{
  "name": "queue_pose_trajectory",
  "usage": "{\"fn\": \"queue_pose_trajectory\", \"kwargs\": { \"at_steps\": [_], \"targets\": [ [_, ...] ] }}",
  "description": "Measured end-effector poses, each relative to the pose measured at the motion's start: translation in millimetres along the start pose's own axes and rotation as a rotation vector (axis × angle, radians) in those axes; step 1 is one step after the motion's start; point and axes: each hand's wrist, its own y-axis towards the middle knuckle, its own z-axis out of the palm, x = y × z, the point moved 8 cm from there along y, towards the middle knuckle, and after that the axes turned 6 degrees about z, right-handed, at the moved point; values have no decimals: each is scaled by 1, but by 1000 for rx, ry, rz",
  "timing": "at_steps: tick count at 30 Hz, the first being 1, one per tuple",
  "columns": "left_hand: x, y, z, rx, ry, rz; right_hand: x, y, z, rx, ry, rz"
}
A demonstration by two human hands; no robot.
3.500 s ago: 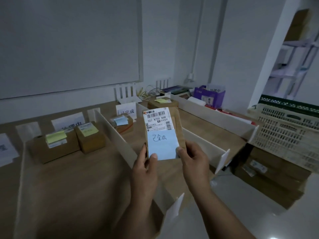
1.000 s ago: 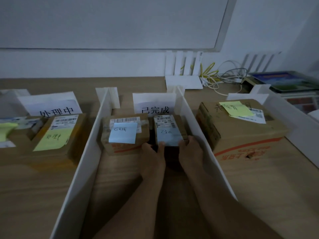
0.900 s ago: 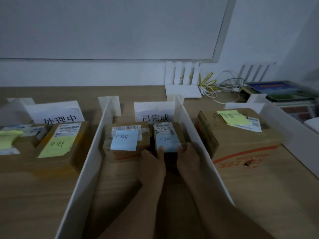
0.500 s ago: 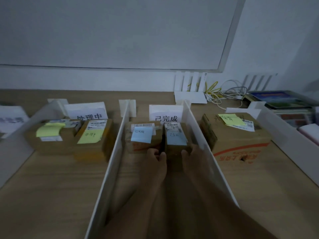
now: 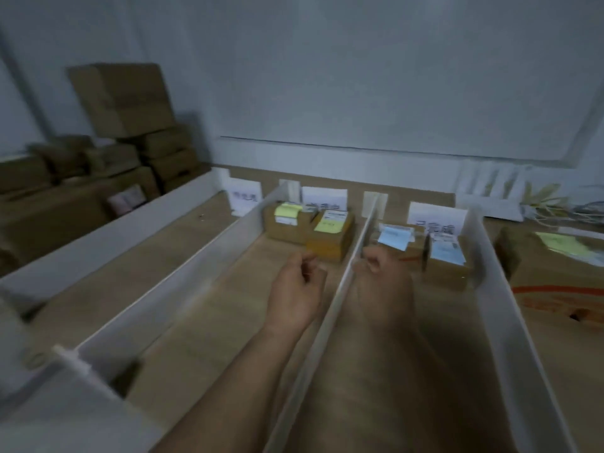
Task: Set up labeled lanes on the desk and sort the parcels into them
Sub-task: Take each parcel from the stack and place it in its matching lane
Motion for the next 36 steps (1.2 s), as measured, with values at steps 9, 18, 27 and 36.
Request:
{"fn": "queue_pose_trajectory", "kwargs": {
  "at_steps": [9, 18, 27, 36],
  "targets": [
    [78, -53, -173, -272, -106, -129, 93, -107, 128, 307, 48, -197],
    [155, -47, -339, -476, -134, -179, 193, -178, 290, 507, 0, -312],
    [251, -22, -528, -579, -68, -206, 295, -261, 483, 654, 24, -346],
    [332, 8, -631, -613, -38, -263, 339, -291, 619, 727, 21, -339]
  ]
}}
